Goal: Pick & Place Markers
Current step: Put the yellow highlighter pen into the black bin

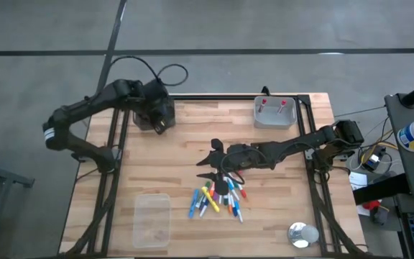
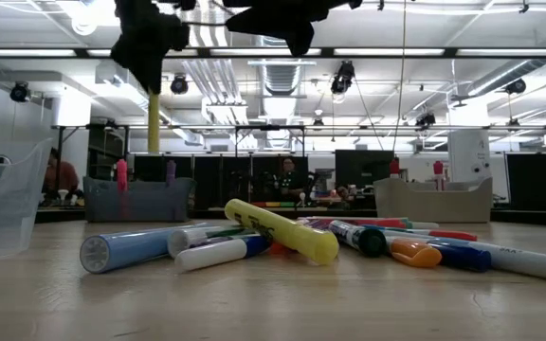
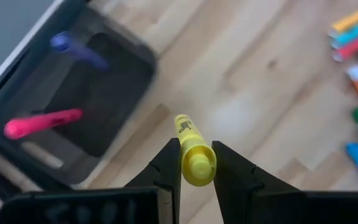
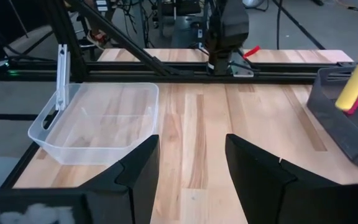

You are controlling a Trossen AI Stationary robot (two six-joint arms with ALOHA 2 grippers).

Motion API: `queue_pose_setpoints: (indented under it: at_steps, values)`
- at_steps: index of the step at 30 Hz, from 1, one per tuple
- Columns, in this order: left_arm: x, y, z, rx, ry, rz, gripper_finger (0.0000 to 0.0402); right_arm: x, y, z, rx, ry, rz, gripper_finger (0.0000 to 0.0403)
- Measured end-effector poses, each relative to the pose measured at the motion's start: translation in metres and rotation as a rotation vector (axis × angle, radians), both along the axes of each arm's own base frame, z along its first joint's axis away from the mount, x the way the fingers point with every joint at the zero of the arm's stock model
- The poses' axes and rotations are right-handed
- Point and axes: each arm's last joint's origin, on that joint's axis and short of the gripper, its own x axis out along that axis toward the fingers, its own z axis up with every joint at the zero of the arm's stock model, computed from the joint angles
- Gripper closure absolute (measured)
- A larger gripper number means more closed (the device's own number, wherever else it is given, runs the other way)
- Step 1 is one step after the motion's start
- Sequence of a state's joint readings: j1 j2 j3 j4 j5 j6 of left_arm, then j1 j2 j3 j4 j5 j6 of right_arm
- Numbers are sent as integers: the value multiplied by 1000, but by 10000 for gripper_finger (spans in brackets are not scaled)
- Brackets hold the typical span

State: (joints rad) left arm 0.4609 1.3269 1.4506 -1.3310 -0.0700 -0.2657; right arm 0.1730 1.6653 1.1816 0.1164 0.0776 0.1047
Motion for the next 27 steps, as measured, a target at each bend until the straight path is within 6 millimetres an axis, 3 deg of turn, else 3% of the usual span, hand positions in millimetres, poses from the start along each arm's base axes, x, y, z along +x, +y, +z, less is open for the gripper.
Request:
queue_pose_setpoints:
  at_steps: [15,27]
  values:
    - [-33,67,-13,42,-70,339,335,0,0,0,-4,2,0,230]
    - [-30,101,-38,-9,-4,432,335,0,0,-1,-4,4,0,234]
